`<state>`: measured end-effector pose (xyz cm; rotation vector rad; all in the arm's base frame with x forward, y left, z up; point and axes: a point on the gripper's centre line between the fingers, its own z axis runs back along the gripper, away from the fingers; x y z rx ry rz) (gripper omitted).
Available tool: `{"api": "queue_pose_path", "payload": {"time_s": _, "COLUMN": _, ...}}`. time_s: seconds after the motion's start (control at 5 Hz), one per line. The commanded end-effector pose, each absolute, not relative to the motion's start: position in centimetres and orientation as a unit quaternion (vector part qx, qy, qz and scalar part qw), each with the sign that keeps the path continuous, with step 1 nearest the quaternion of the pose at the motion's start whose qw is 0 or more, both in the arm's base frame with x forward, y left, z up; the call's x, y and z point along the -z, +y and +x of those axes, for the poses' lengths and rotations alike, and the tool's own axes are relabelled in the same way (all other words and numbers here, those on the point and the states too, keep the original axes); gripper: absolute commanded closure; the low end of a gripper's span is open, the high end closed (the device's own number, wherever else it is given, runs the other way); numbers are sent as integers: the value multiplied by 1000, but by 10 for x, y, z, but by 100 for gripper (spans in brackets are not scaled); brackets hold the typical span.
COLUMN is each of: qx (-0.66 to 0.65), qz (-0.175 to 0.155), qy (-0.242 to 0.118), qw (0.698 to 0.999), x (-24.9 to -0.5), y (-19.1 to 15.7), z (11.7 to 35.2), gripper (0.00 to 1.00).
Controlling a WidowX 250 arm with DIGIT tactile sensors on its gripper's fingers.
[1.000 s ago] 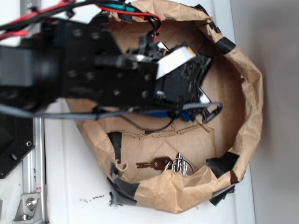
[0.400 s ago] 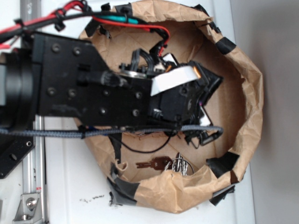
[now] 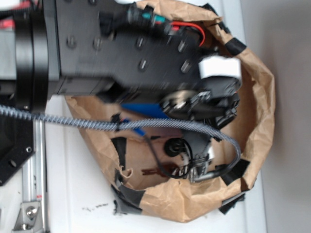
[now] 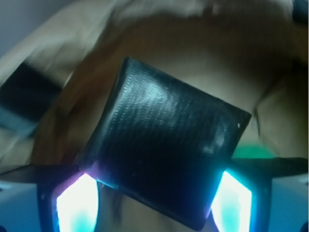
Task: Grab the black box.
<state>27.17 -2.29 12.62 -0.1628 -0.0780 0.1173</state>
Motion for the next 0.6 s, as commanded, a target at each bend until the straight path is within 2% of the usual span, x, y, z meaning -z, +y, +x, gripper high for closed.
{"api": "queue_pose_path", "payload": {"time_s": 0.0, "qx": -100, "qz": -68, "qy": -21, "qw": 992, "x": -167, "y": 21, "z": 255, "gripper": 100}}
{"api": "queue_pose_path", "payload": {"time_s": 0.4, "qx": -91, "qz": -71, "qy": -42, "qw": 992, "x": -176, "y": 17, "z": 246, "gripper": 100}}
